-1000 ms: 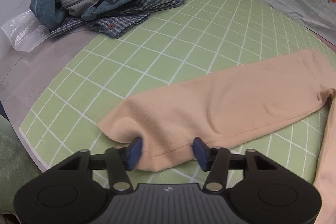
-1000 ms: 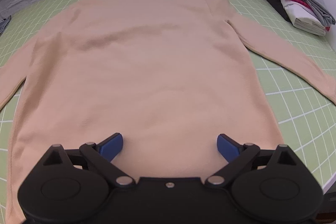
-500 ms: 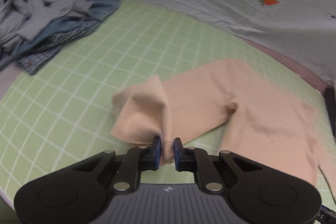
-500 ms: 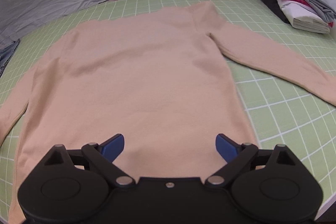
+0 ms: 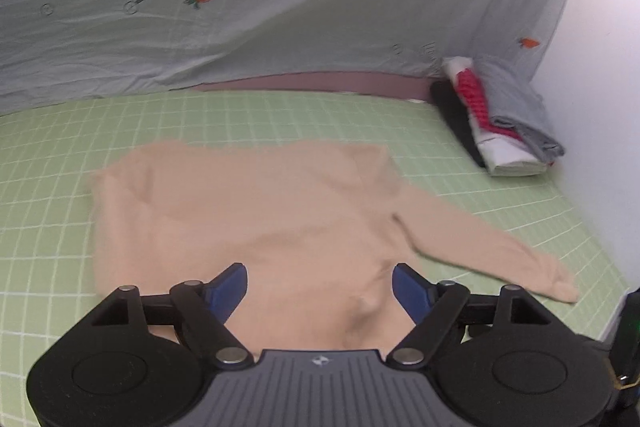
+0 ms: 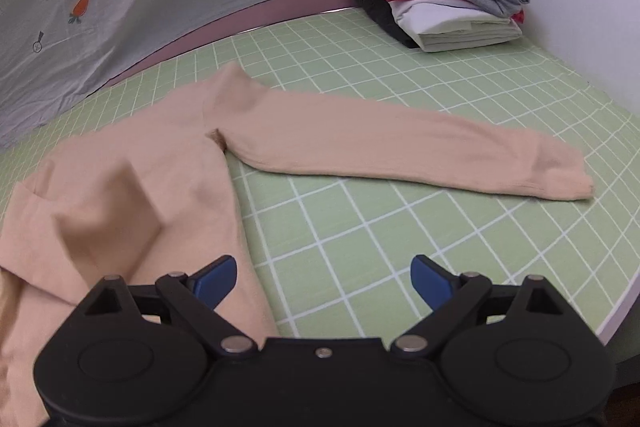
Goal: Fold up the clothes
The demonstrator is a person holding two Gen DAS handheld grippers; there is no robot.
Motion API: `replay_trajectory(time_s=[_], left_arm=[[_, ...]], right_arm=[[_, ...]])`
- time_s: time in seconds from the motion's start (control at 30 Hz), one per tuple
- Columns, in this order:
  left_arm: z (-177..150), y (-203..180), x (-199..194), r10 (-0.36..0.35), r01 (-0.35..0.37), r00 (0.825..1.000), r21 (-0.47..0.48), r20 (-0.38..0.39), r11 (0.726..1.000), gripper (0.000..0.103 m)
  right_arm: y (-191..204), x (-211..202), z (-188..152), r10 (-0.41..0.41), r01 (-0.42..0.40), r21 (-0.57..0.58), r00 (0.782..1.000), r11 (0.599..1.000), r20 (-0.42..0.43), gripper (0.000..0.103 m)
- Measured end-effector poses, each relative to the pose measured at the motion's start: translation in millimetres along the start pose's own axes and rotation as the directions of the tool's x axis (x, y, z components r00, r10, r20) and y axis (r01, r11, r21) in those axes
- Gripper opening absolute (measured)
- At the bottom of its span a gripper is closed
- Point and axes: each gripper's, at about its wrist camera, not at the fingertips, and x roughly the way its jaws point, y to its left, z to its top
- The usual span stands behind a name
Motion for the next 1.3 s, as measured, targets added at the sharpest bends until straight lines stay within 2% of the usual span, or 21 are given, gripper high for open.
replay_trajectory(time_s=[0.07, 0.17, 0.23, 0.33, 0.5, 0.63, 0.7, 0.77, 0.8, 0.83, 0.87, 0.93, 0.97, 1.07, 1.17, 1.27, 1.3], left_arm=[[-6.2, 24.0, 5.5, 0.067, -0.069, 0.997, -0.043, -0.047, 0.997, 0.080], [-15.5, 59.9, 13.8, 0.162, -0.174, 0.979, -0.100, -0.122, 0.980, 0.080], [-21.7, 83.9, 19.3, 0.221, -0.245, 0.960, -0.134, -0.174, 0.960, 0.081], [-30.9, 119.8, 27.6, 0.302, -0.352, 0.918, -0.176, -0.256, 0.919, 0.081], [-34.8, 141.8, 36.9, 0.301, -0.365, 0.903, -0.177, -0.307, 0.914, 0.081], [-35.7, 152.0, 44.6, 0.294, -0.364, 0.894, -0.166, -0.338, 0.916, 0.083], [-34.6, 152.3, 48.9, 0.294, -0.363, 0.889, -0.151, -0.350, 0.919, 0.084], [-32.6, 154.2, 49.6, 0.296, -0.366, 0.890, -0.157, -0.348, 0.917, 0.084], [-31.2, 155.5, 48.9, 0.297, -0.369, 0.892, -0.169, -0.342, 0.914, 0.084], [-29.8, 156.8, 48.3, 0.298, -0.371, 0.893, -0.180, -0.337, 0.911, 0.084], [-27.2, 158.1, 45.2, 0.299, -0.373, 0.898, -0.201, -0.322, 0.906, 0.084], [-21.9, 159.9, 38.6, 0.305, -0.378, 0.907, -0.244, -0.290, 0.893, 0.084], [-19.6, 160.3, 36.1, 0.313, -0.385, 0.908, -0.264, -0.277, 0.884, 0.084], [-15.0, 160.3, 33.4, 0.337, -0.408, 0.906, -0.320, -0.255, 0.855, 0.084], [-21.6, 155.0, 34.8, 0.346, -0.430, 0.897, -0.360, -0.275, 0.828, 0.084], [-30.9, 147.7, 35.9, 0.352, -0.453, 0.885, -0.380, -0.306, 0.807, 0.084], [-34.3, 144.6, 36.2, 0.355, -0.461, 0.879, -0.381, -0.317, 0.801, 0.084]], right_arm=[[5.5, 5.0, 1.2, 0.015, -0.015, 0.004, 1.000, 1.000, -0.006, 0.094], [25.2, 11.8, 4.7, 0.051, -0.052, -0.011, 0.999, 0.999, -0.008, 0.094], [39.0, 16.3, 7.1, 0.077, -0.077, -0.022, 0.997, 0.997, -0.009, 0.093], [60.3, 22.4, 10.8, 0.110, -0.111, -0.045, 0.994, 0.993, -0.012, 0.093], [81.0, 37.3, 9.8, 0.099, -0.102, -0.056, 0.993, 0.993, -0.063, 0.088], [90.3, 50.7, 2.2, 0.049, -0.059, -0.085, 0.993, 0.995, -0.111, 0.087], [93.6, 52.1, -1.5, 0.034, -0.047, -0.118, 0.993, 0.992, -0.110, 0.087], [96.9, 52.0, -4.9, 0.023, -0.038, -0.153, 0.995, 0.987, -0.101, 0.079], [98.7, 51.0, -5.4, 0.025, -0.041, -0.172, 0.995, 0.984, -0.095, 0.070], [100.6, 49.3, -5.0, 0.032, -0.048, -0.191, 0.996, 0.980, -0.088, 0.057], [103.3, 47.5, -4.0, 0.032, -0.049, -0.217, 0.996, 0.975, -0.080, 0.050], [109.2, 43.9, 1.0, 0.059, -0.078, -0.283, 0.996, 0.956, -0.073, 0.006], [111.3, 40.8, 4.5, 0.073, -0.088, -0.312, 0.996, 0.946, -0.059, 0.002], [113.8, 30.0, 19.6, 0.112, -0.101, -0.375, 0.994, 0.922, 0.008, 0.000], [105.5, 27.9, 43.0, 0.146, -0.117, -0.391, 0.988, 0.913, 0.046, 0.000], [86.3, 41.2, 61.1, 0.177, -0.166, -0.339, 0.984, 0.926, 0.002, 0.002], [80.5, 45.4, 63.3, 0.183, -0.180, -0.315, 0.983, 0.932, -0.020, 0.010]])
